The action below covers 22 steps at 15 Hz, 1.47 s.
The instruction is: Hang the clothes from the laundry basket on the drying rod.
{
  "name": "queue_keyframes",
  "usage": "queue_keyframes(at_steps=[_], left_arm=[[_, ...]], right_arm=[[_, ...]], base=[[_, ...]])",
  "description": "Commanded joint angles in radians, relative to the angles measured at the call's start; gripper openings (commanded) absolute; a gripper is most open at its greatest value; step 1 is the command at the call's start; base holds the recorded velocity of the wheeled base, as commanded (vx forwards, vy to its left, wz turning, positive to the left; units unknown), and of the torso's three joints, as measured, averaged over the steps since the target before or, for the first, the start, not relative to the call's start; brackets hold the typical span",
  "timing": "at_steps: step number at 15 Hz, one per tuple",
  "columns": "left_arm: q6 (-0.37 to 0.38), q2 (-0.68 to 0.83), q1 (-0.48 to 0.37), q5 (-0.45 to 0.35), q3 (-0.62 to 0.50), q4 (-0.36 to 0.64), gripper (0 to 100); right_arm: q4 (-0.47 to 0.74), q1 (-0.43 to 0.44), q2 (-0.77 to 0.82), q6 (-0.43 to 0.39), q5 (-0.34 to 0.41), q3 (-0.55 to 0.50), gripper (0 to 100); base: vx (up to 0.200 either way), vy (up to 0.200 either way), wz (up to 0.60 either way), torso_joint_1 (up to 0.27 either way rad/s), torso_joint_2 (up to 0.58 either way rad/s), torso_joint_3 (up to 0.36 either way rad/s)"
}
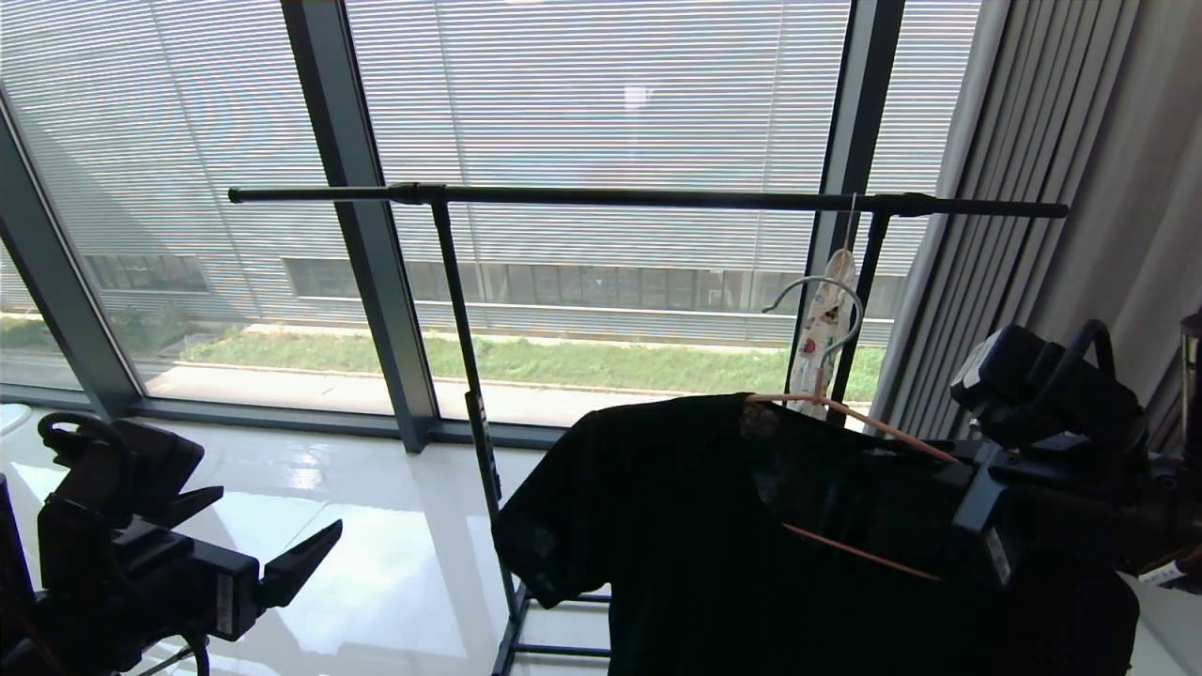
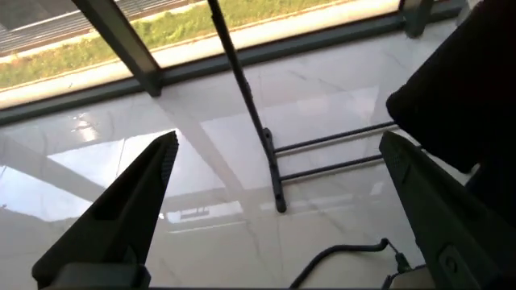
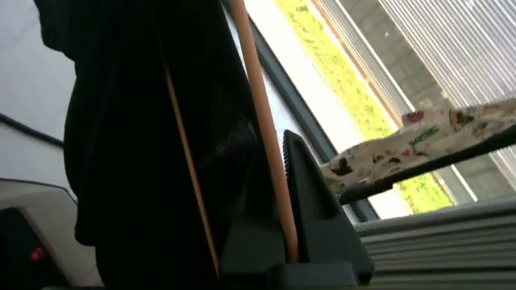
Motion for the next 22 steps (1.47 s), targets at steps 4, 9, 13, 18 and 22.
queue_keyframes(at_steps=[4, 9, 13, 18, 22], left_arm=[[-0.023, -0.016, -0.038, 0.107, -0.042, -0.001, 100], [-0.011, -0.011, -0.150, 0.110, -0.039, -0.001, 100], [-0.008, 0.002, -0.189, 0.110, -0.039, -0.001, 100], [-0.005, -0.004, -0.189, 0.110, -0.039, -0.001, 100], [0.009, -0.004, -0.189, 0.110, -0.032, -0.001, 100]], right_arm=[[0.156, -0.006, 0.169, 0.300, -0.290, -0.037, 0], [0.103, -0.003, 0.368, 0.525, -0.486, -0.301, 0], [0.100, -0.003, 0.380, 0.522, -0.488, -0.365, 0], [0.085, -0.003, 0.354, 0.521, -0.472, -0.364, 0], [0.087, -0.001, 0.311, 0.524, -0.442, -0.356, 0]], base=[[0.000, 0.000, 0.00, 0.000, 0.00, 0.000], [0.000, 0.000, 0.00, 0.000, 0.00, 0.000], [0.200, 0.000, 0.00, -0.005, 0.00, 0.001], [0.200, 0.000, 0.00, 0.008, 0.00, -0.001], [0.200, 0.000, 0.00, 0.002, 0.00, 0.000]])
